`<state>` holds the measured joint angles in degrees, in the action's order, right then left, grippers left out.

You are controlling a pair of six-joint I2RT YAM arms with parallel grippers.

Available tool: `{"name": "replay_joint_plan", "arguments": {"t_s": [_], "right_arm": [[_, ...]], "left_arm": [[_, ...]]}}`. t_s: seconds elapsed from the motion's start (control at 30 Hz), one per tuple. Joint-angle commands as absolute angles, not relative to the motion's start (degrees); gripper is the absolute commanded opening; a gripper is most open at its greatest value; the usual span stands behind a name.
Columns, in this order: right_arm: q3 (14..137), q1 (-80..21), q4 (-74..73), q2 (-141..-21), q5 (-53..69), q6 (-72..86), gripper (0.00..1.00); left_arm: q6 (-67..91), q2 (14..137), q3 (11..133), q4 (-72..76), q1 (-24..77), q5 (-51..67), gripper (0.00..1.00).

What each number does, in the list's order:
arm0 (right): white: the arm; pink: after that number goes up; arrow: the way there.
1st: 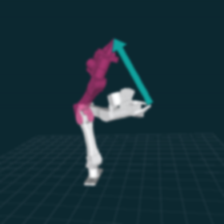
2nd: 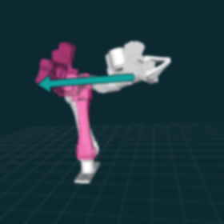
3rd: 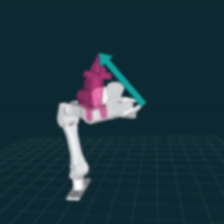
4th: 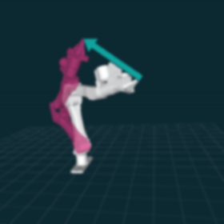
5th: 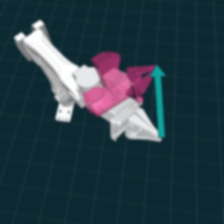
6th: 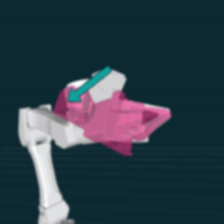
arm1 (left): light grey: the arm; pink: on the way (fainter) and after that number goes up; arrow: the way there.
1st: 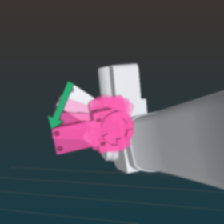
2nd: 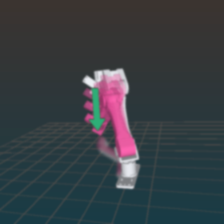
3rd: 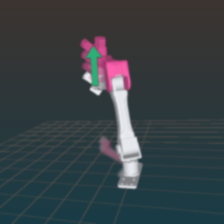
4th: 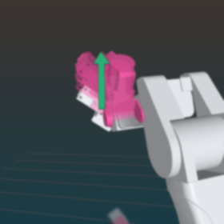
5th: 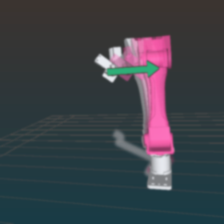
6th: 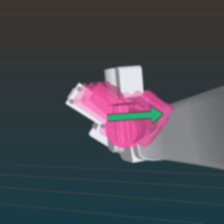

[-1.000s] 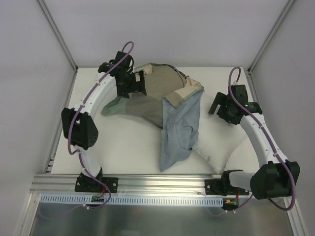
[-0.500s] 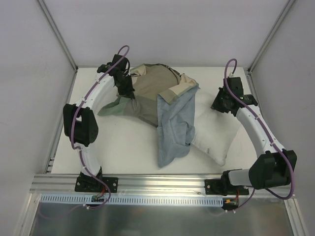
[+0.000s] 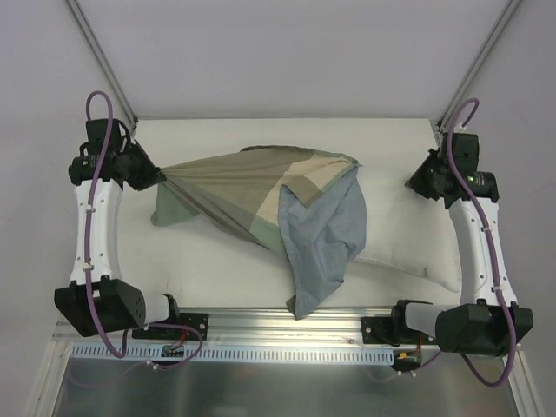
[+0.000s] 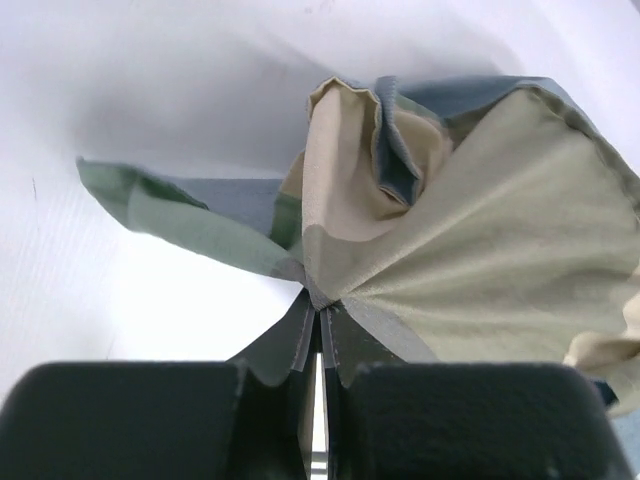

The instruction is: Remove the pillowcase from the pillow

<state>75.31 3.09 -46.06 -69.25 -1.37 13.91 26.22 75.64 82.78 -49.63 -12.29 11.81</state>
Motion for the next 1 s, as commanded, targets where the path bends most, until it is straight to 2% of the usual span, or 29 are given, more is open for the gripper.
{"name": "replay_joint_plan", "arguments": {"t_s": [0.0, 0.17, 0.33, 0.43, 0.47, 0.5, 0.53, 0.57, 0.63, 0.73, 0.8, 0.97], "right_arm": [[79.1, 4.0, -42.1, -70.9, -4.7, 13.3, 0.01], [81.9, 5.9, -42.1, -76.1, -5.3, 12.7, 0.01], [80.9, 8.4, -42.1, -74.3, -2.5, 12.4, 0.01], [79.6, 8.8, -42.1, -72.6, -0.2, 10.7, 0.02], [78.8, 8.7, -42.2, -71.7, 2.9, 10.8, 0.14], [78.2, 7.9, -41.9, -71.4, 7.1, 11.1, 0.58], [77.7, 7.0, -41.7, -71.0, 7.5, 11.1, 0.71], [77.4, 5.6, -42.6, -70.1, 6.2, 11.2, 0.81], [76.5, 2.1, -43.6, -68.8, 1.8, 11.1, 0.97], [73.6, -1.5, -43.8, -65.0, -0.3, 11.7, 0.99], [72.4, -3.8, -44.8, -62.4, -6.2, 11.2, 1.00], [66.9, -5.4, -46.2, -59.7, -7.9, 11.7, 1.00]], "left_arm": [[26.8, 72.1, 79.1, -47.5, -12.5, 8.7, 0.00], [29.7, 69.4, 78.8, -47.6, -15.6, 7.2, 0.00], [35.6, 65.8, 78.9, -47.6, -20.2, 0.4, 0.00], [34.4, 65.7, 79.7, -47.0, -19.6, 1.6, 0.02], [32.8, 66.4, 80.0, -45.5, -15.5, 2.5, 0.13], [31.3, 66.8, 81.1, -45.3, -12.1, 1.1, 0.49], [30.0, 67.3, 81.7, -45.2, -8.0, -1.3, 0.66], [28.1, 68.5, 82.3, -45.1, -0.9, -4.5, 0.79], [27.9, 70.5, 83.9, -45.1, 4.9, -4.7, 0.94], [27.6, 72.9, 86.6, -45.0, 13.7, -4.1, 0.96], [27.3, 75.8, 88.1, -44.9, 19.9, -2.6, 0.97], [26.6, 86.1, 94.9, -44.8, 32.4, -1.7, 0.97]]}}
